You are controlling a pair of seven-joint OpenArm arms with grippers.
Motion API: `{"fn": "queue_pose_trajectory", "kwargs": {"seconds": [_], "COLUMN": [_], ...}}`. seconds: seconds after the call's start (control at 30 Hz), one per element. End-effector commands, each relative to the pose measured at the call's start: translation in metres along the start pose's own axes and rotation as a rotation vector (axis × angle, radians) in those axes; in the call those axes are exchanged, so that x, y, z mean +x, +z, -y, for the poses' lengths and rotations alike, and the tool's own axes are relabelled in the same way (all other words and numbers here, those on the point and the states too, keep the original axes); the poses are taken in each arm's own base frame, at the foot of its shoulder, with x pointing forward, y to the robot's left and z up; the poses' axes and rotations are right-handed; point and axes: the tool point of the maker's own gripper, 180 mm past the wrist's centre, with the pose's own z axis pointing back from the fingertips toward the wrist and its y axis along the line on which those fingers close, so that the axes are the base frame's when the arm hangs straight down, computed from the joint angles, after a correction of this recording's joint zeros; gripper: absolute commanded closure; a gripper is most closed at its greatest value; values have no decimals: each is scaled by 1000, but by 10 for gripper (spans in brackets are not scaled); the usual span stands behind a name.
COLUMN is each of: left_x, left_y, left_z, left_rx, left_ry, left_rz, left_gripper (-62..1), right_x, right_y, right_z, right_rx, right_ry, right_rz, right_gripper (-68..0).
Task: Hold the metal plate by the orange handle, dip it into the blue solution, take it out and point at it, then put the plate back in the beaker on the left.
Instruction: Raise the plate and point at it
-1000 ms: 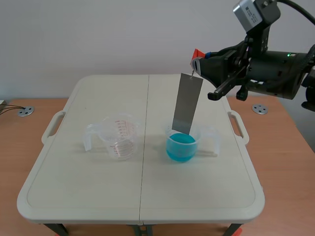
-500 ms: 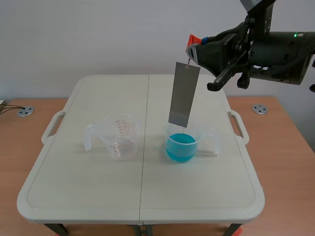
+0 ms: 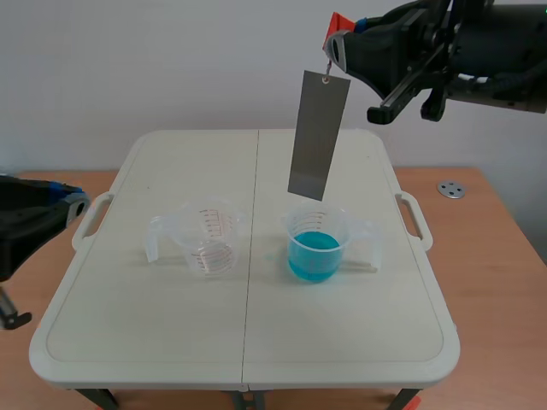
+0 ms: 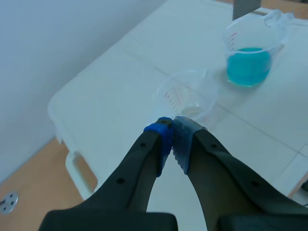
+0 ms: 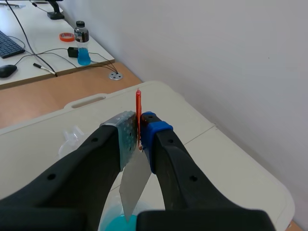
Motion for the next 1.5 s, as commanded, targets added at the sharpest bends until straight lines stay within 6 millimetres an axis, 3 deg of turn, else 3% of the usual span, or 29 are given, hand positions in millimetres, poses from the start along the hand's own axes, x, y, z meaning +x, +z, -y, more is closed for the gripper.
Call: {"fn": "queue_pose_trajectory", "kwargs": {"seconds": [0.0, 0.4, 0.73, 1.1, 1.47], "left_x": [5, 9, 14, 21, 20], "left_y": [-9, -93, -141, -173, -176], "left_z": [6, 41, 54, 60, 64], "left_rx": [-29, -159, -203, -224, -230], "left_ry": [9, 16, 16, 16, 21], "left_rz": [20, 8, 9, 1, -11], "left_gripper": [-18, -18, -18, -18, -18], "right_x": [16, 18, 17, 17, 17], "right_y": [2, 4, 4, 4, 4], "right_z": [4, 5, 7, 7, 7], "right_rx": [1, 1, -3, -4, -4], "right_ry": [31, 5, 7, 7, 7], "right_rz": [38, 45, 41, 39, 38], "right_gripper": [-15, -15, -15, -15, -15]}}
